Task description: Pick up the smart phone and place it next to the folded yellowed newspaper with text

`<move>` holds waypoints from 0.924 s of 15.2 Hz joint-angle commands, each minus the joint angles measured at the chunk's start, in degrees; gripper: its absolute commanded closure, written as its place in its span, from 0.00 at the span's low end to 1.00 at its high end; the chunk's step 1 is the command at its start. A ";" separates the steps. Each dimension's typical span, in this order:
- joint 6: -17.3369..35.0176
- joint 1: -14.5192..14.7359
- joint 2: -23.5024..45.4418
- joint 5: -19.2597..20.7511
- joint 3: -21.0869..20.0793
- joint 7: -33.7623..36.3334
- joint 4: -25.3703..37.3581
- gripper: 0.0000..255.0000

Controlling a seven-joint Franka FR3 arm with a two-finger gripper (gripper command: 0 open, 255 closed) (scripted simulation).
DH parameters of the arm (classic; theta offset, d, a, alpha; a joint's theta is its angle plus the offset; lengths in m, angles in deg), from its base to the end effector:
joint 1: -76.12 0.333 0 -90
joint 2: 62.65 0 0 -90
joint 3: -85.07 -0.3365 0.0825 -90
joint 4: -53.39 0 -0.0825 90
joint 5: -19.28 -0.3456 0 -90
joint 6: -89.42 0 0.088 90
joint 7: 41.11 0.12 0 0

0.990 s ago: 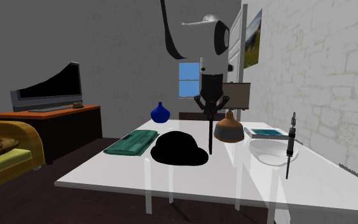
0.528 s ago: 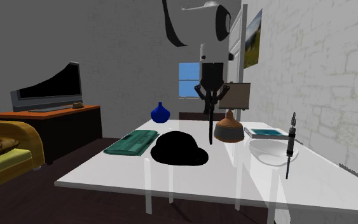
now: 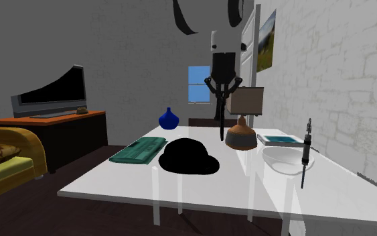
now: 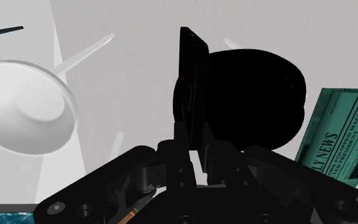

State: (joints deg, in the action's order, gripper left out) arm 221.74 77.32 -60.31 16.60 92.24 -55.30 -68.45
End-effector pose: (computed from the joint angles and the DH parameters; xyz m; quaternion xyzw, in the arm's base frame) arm 0.5298 -0.0534 0.4338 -0.9957 -0.0573 -0.0728 0.0031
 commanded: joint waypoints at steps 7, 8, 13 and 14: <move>-6.03 -0.03 -2.44 0.58 0.06 0.44 3.60 1.00; -6.77 -0.02 -2.69 0.64 0.06 0.49 4.10 1.00; -6.90 2.63 -4.06 1.71 -2.75 6.51 2.99 1.00; -6.86 3.30 -4.23 1.94 -3.45 8.00 2.80 1.00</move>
State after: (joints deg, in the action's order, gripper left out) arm 214.66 79.96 -64.31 18.32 89.50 -48.85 -65.24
